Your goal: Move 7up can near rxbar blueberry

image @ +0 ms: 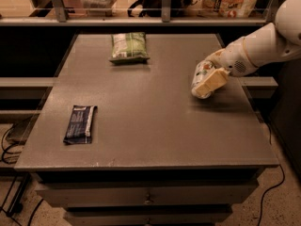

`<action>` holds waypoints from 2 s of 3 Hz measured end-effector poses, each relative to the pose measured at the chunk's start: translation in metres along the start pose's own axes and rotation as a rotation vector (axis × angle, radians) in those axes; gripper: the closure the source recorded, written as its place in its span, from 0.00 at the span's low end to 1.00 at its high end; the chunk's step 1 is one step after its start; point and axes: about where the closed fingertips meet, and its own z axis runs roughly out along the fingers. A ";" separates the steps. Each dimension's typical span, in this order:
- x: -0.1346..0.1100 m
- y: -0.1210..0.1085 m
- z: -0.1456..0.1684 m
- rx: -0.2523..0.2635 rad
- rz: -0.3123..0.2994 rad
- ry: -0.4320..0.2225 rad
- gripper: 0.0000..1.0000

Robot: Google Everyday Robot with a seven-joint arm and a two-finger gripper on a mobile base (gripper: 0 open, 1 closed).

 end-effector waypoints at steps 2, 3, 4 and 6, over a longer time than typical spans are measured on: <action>-0.054 0.008 -0.012 -0.023 -0.028 -0.109 1.00; -0.054 0.008 -0.012 -0.024 -0.028 -0.109 1.00; -0.080 0.035 0.008 -0.119 -0.078 -0.169 1.00; -0.136 0.120 0.067 -0.359 -0.206 -0.258 1.00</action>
Offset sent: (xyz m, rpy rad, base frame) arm 0.0001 0.0251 0.0365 0.0712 -0.0379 0.0377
